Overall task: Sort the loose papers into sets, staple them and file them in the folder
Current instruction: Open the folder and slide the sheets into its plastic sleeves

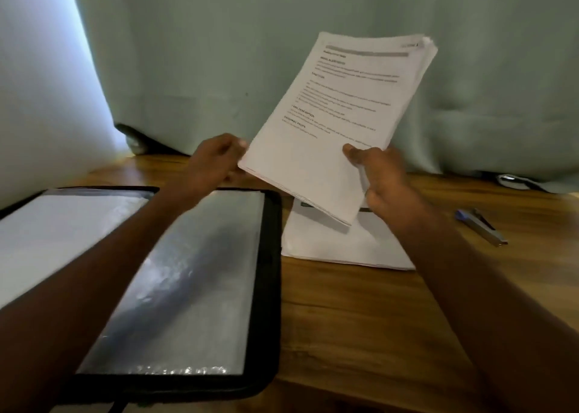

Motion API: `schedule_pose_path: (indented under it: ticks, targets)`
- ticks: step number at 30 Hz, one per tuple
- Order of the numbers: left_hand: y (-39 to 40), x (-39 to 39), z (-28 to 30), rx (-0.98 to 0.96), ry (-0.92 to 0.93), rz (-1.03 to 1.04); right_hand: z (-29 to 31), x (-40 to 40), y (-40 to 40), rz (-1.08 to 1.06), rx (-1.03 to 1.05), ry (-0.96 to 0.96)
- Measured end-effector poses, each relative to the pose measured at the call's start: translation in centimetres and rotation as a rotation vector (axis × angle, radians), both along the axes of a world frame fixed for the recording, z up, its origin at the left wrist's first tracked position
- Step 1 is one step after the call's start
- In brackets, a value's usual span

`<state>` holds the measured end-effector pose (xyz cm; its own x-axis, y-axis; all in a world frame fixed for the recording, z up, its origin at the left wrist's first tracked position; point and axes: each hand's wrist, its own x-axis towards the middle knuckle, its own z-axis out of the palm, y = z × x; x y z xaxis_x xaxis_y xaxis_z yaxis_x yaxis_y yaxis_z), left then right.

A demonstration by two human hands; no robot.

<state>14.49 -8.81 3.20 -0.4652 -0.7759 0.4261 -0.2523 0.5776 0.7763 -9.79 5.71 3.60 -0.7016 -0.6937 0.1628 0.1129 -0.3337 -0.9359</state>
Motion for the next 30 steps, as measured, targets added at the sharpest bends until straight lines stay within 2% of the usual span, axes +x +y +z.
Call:
schedule_pose_path:
  ticks: [3, 5, 9, 15, 19, 23, 30]
  targets:
    - [-3.9, 6.1, -3.3, -0.265, -0.505, 0.142, 0.2, 2.8, -3.5, -0.005, 0.062, -0.172]
    - [-5.6, 8.8, -4.8, -0.302, -0.613, 0.132, 0.1, 4.3, -5.8, 0.000, 0.149, -0.221]
    - [-6.5, 9.3, -5.8, -0.418, -0.517, 0.093, -0.1, 7.0, -10.6, 0.022, 0.242, -0.243]
    - [-7.0, 8.9, -7.0, -0.368, -0.222, 0.103, -0.3, 9.0, -15.9, 0.021, 0.236, -0.342]
    - [-7.1, 8.7, -7.4, -0.391, -0.247, 0.094, 0.8, 10.3, -17.9, 0.062, 0.147, -0.299]
    - [-7.6, 8.2, -7.3, -0.446, -0.218, 0.116, 2.1, 11.9, -19.1, -0.032, 0.057, -0.286]
    - [-7.5, 8.1, -7.3, -0.407, -0.164, 0.106, 2.6, 13.9, -19.4, 0.060, 0.103, -0.280]
